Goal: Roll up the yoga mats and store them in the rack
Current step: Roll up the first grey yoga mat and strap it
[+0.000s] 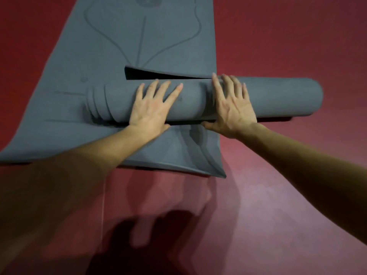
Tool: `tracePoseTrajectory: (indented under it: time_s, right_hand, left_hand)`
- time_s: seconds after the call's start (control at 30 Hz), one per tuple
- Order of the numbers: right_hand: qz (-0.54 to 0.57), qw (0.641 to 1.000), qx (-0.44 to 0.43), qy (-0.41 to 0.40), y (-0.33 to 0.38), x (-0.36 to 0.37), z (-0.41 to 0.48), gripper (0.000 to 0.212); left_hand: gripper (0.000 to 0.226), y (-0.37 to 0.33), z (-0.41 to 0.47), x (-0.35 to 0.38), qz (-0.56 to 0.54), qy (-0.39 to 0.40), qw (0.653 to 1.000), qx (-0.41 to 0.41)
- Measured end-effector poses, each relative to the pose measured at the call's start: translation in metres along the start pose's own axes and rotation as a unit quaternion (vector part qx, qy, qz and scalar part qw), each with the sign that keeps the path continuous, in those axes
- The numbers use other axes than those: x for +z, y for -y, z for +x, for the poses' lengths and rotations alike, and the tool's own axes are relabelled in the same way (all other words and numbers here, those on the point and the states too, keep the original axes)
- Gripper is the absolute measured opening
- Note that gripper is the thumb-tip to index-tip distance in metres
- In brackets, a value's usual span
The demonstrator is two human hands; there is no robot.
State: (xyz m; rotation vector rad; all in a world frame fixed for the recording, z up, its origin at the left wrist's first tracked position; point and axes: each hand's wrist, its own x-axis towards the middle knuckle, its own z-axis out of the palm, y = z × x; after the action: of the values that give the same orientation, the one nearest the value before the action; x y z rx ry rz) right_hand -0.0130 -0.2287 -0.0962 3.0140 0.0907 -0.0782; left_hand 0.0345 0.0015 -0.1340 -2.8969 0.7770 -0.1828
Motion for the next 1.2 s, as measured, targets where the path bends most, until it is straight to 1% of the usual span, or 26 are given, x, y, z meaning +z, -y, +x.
tracePoseTrajectory:
  time_s: [0.07, 0.17, 0.23, 0.33, 0.43, 0.47, 0.53, 0.57, 0.67, 0.7, 0.8, 0.87, 0.93, 0.97, 1.0, 1.03, 1.1, 1.13, 1.17, 1.2]
  right_hand:
    - [0.003, 0.999, -0.039, 0.017, 0.010, 0.002, 0.004, 0.125]
    - [0.001, 0.998, -0.050, 0.044, 0.013, -0.003, 0.015, 0.120]
    - [-0.015, 0.996, -0.059, 0.062, 0.012, -0.007, 0.020, 0.122]
    - [-0.037, 0.995, -0.055, 0.068, 0.021, -0.017, 0.025, 0.127]
    - [-0.050, 0.994, -0.063, 0.073, 0.047, -0.032, 0.031, 0.135]
    - [-0.047, 0.993, -0.085, 0.071, 0.057, -0.038, 0.032, 0.135]
    - [-0.022, 0.984, -0.161, 0.068, 0.079, -0.047, 0.031, 0.134]
    - [-0.003, 0.977, -0.199, 0.074, 0.090, -0.052, 0.029, 0.134]
    - [0.032, 0.954, -0.283, 0.098, 0.122, -0.069, 0.021, 0.139]
    - [0.033, 0.944, -0.310, 0.108, 0.135, -0.073, 0.017, 0.140]
    - [0.009, 0.917, -0.383, 0.114, 0.178, -0.073, 0.000, 0.136]
    - [-0.004, 0.903, -0.422, 0.076, 0.210, -0.064, -0.010, 0.137]
    - [-0.008, 0.893, -0.447, 0.049, 0.240, -0.055, -0.014, 0.144]
    - [-0.010, 0.889, -0.455, 0.045, 0.253, -0.051, -0.014, 0.146]
    - [-0.011, 0.887, -0.460, 0.042, 0.264, -0.047, -0.013, 0.148]
    - [-0.009, 0.887, -0.460, 0.038, 0.272, -0.043, -0.014, 0.148]
    - [-0.008, 0.891, -0.452, 0.035, 0.285, -0.039, -0.013, 0.146]
    - [-0.013, 0.893, -0.447, 0.042, 0.289, -0.041, -0.014, 0.144]
    - [-0.019, 0.895, -0.443, 0.053, 0.291, -0.043, -0.013, 0.142]
    - [-0.022, 0.897, -0.438, 0.062, 0.293, -0.046, -0.012, 0.141]
  left_hand:
    - [0.138, 0.006, 0.017, -0.002, 0.003, 0.023, 1.000, -0.002]
    - [0.144, 0.021, 0.027, 0.000, 0.055, 0.042, 0.997, -0.019]
    - [0.138, 0.036, 0.023, 0.005, 0.057, 0.029, 0.997, -0.033]
    - [0.125, 0.051, 0.021, 0.003, 0.030, -0.003, 1.000, 0.002]
    - [0.119, 0.054, 0.018, -0.017, 0.001, 0.019, 1.000, 0.001]
    - [0.119, 0.054, 0.013, -0.024, -0.020, 0.030, 0.999, -0.004]
    - [0.119, 0.055, 0.000, -0.043, -0.077, 0.059, 0.995, -0.016]
    - [0.118, 0.057, -0.009, -0.053, -0.112, 0.086, 0.990, -0.026]
    - [0.114, 0.080, -0.042, -0.075, -0.199, 0.199, 0.956, -0.078]
    - [0.112, 0.091, -0.058, -0.077, -0.214, 0.216, 0.948, -0.092]
    - [0.115, 0.122, -0.113, -0.075, -0.214, 0.223, 0.945, -0.106]
    - [0.115, 0.138, -0.153, -0.073, -0.201, 0.232, 0.944, -0.123]
    - [0.108, 0.156, -0.191, -0.076, -0.198, 0.218, 0.941, -0.169]
    - [0.103, 0.167, -0.210, -0.076, -0.205, 0.190, 0.937, -0.209]
    - [0.099, 0.177, -0.230, -0.075, -0.216, 0.146, 0.931, -0.258]
    - [0.093, 0.186, -0.251, -0.074, -0.230, 0.099, 0.918, -0.307]
    - [0.068, 0.195, -0.293, -0.072, -0.245, 0.029, 0.884, -0.398]
    - [0.055, 0.194, -0.314, -0.068, -0.246, 0.019, 0.867, -0.432]
    - [0.047, 0.188, -0.334, -0.062, -0.241, 0.011, 0.856, -0.457]
    - [0.045, 0.180, -0.353, -0.054, -0.231, 0.005, 0.849, -0.475]
